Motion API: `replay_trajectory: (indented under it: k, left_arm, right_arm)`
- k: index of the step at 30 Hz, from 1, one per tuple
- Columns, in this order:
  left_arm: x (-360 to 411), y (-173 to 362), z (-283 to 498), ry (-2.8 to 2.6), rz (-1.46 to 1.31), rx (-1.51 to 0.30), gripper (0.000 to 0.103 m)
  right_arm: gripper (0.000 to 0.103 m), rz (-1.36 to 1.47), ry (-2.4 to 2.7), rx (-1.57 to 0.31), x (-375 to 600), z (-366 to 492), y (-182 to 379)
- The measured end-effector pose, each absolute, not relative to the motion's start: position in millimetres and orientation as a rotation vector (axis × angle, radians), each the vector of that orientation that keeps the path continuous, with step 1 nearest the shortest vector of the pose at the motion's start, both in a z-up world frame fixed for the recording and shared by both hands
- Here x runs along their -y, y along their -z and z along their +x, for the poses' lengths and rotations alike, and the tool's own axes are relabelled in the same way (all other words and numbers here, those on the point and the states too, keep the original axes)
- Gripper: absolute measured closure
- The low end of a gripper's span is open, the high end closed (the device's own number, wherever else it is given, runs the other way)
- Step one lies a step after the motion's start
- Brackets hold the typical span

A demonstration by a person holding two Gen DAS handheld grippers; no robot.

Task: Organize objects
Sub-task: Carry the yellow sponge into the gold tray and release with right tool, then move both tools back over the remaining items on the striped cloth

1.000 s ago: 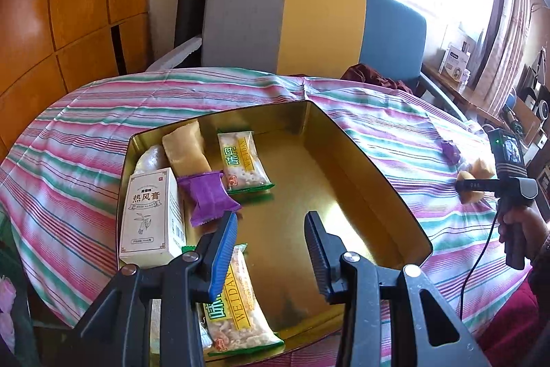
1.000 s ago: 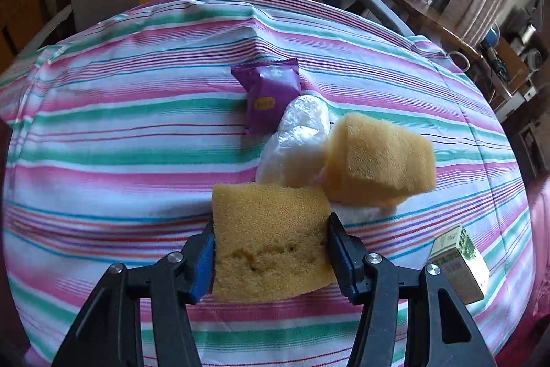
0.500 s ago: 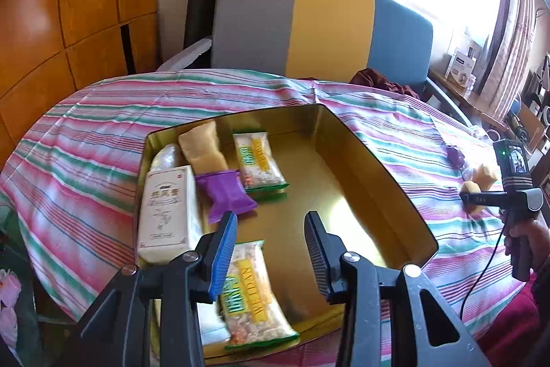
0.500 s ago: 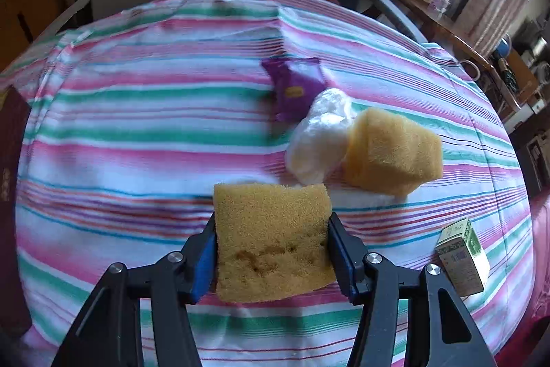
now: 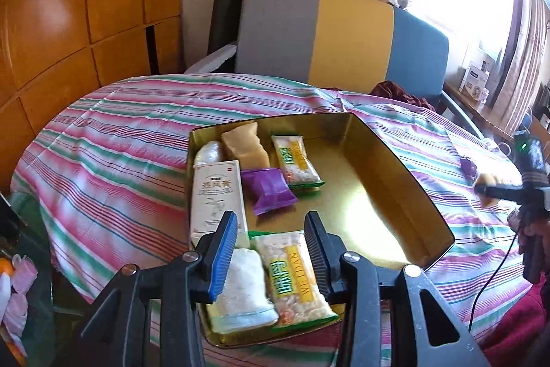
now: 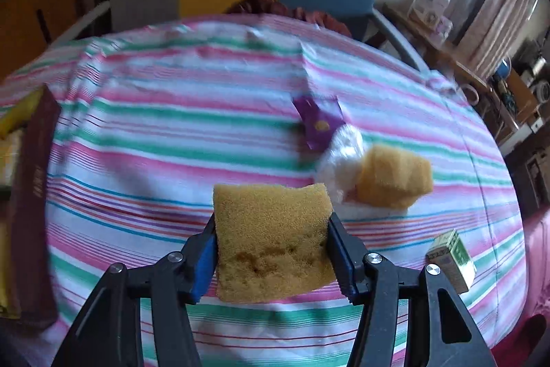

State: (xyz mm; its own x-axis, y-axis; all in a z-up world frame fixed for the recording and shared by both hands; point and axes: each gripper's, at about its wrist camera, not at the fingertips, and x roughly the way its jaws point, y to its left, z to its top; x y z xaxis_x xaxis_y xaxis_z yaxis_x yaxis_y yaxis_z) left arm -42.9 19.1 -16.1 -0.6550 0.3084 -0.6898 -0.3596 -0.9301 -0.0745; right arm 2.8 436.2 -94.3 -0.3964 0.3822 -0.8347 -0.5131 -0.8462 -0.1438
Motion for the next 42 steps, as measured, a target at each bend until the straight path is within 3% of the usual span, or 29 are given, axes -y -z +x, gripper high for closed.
replay_trajectory:
  k: [12,26,32,34,37,42]
  left_arm:
    - [-3,18,-43,-2.593,-1.067,-0.076,0.062]
    - [12,27,-49,-2.611,-1.123,-0.048,0.062]
    - [22,33,-55,-2.629,-1.166,-0.022,0.060]
    - [24,34,-56,-2.633,-1.168,-0.015,0.060]
    - [24,36,-56,-2.631,-1.176,-0.018,0.060]
    - [21,33,-54,-2.621,-1.156,-0.023,0.060]
  right_arm:
    - [0.044,-1.277,-2.692,-0.107,-263,-40,39]
    - [0.043,-1.586,-2.760,-0.083,-164,-122,106]
    - [0.034,-1.670,-2.801,-0.191,-150,-137,117]
    - [0.025,-1.660,-2.822,-0.200,-148,-134,117]
    - [0.019,-1.646,-2.834,-0.223,-150,-128,115]
    - [0.017,-1.612,-2.841,-0.271,-158,-114,105]
